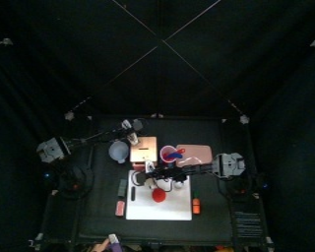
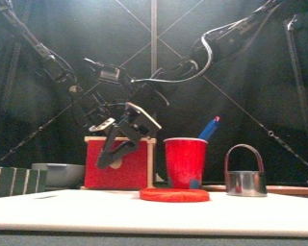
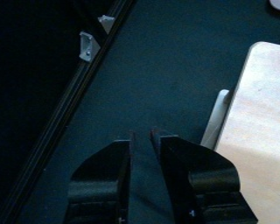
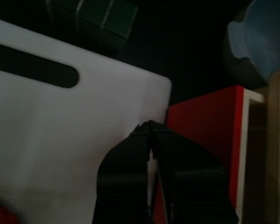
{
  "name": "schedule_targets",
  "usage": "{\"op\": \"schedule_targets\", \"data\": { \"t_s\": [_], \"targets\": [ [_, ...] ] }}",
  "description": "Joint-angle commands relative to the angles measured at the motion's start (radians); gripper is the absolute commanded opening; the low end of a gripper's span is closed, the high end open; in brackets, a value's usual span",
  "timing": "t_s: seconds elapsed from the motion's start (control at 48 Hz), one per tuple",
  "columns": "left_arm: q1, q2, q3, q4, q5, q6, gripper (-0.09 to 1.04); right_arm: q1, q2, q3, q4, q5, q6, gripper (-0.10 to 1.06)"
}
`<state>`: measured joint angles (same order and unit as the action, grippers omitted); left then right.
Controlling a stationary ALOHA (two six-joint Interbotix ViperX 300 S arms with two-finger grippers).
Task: Get the cutter from the drawer then cut the dough then place the extra dough in the bowl
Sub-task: Cut the dough
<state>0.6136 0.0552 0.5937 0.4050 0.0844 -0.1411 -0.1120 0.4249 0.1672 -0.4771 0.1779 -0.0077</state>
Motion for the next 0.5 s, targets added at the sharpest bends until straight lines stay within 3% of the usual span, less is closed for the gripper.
{"op": "schedule_targets", "data": {
  "t_s": [0.021,0.208,0.396,0.5],
  "targets": [
    [-0.012,-0.008,-0.031,-0.002,-0.009,-0.002,0.67,-0.028,-0.005,-0.043,0.002,-0.005,0.003,0.29],
    [-0.006,-0.014,-0.034,0.003,-0.015,0.000,0.67,-0.018,-0.028,-0.044,0.009,-0.002,0.015,0.29],
    [0.012,-0.046,-0.043,0.011,-0.072,-0.003,0.67,0.084,-0.114,-0.029,0.038,0.000,0.017,0.29],
    [0.037,-0.084,-0.048,0.009,-0.110,-0.005,0.67,0.135,-0.195,0.041,0.140,-0.012,0.011,0.29]
  ]
}}
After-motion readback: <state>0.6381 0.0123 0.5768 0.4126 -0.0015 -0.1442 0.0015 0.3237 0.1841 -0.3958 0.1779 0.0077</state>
